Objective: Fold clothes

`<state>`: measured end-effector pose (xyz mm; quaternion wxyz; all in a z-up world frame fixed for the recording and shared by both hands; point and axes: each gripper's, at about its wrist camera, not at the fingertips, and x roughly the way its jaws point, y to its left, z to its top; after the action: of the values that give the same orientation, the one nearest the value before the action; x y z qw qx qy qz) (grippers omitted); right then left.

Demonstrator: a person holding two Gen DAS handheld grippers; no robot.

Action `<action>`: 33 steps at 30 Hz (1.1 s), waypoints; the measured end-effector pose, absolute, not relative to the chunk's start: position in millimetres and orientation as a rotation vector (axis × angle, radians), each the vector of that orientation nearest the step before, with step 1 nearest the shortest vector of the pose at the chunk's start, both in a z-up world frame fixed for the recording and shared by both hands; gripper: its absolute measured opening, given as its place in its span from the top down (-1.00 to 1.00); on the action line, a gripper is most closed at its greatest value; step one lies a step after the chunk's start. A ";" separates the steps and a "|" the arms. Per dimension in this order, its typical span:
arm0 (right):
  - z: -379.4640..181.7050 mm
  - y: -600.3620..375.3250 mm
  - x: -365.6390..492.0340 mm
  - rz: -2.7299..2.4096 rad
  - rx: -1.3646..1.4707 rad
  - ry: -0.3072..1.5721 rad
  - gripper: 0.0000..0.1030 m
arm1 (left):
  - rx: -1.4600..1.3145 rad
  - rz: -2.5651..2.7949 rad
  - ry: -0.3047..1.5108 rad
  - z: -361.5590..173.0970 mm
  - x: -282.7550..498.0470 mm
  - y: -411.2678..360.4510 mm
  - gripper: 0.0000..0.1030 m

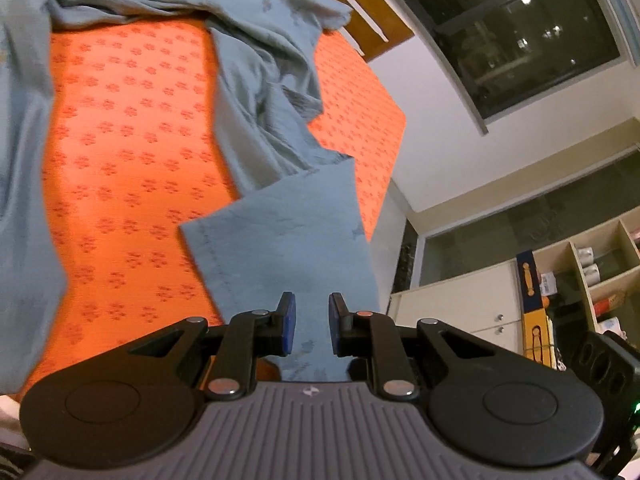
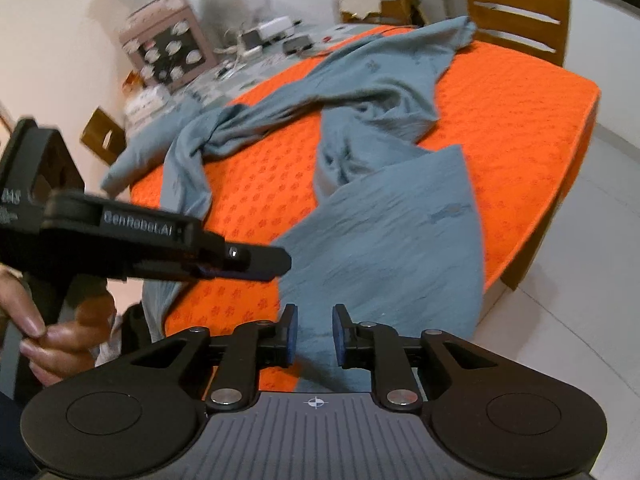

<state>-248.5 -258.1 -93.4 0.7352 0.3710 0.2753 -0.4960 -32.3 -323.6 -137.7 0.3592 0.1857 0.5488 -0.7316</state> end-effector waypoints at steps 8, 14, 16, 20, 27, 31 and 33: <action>-113.9 -260.9 -192.0 -1.048 0.613 0.800 0.21 | 0.478 -1.850 1.392 -133.1 -16.2 -315.3 0.61; -122.2 -256.5 -179.8 -1.071 0.509 0.880 0.68 | 0.454 -1.817 1.399 -133.5 -3.3 -309.4 0.60; -120.7 -257.3 -183.8 -1.090 0.511 0.876 0.87 | 0.451 -1.815 1.407 -133.8 -2.3 -308.4 0.60; -105.4 -258.2 -203.8 -1.141 0.585 0.782 0.92 | 0.449 -1.815 1.428 -136.1 -5.1 -307.1 0.56; -90.3 -264.1 -260.3 -1.190 0.854 0.545 0.94 | 0.462 -1.794 1.507 -149.4 -19.3 -309.7 0.11; -86.2 -264.1 -274.5 -1.207 0.898 0.495 0.94 | 0.482 -1.764 1.548 -160.1 -29.3 -312.8 -0.02; -83.9 -264.6 -277.6 -1.216 0.895 0.493 0.94 | 0.498 -1.746 1.547 -164.9 -33.7 -314.1 -0.02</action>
<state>-277.6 -264.6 -83.9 0.7010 0.4018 0.2216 -0.5459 -33.7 -314.1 -164.9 0.3692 0.1939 0.6028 -0.6803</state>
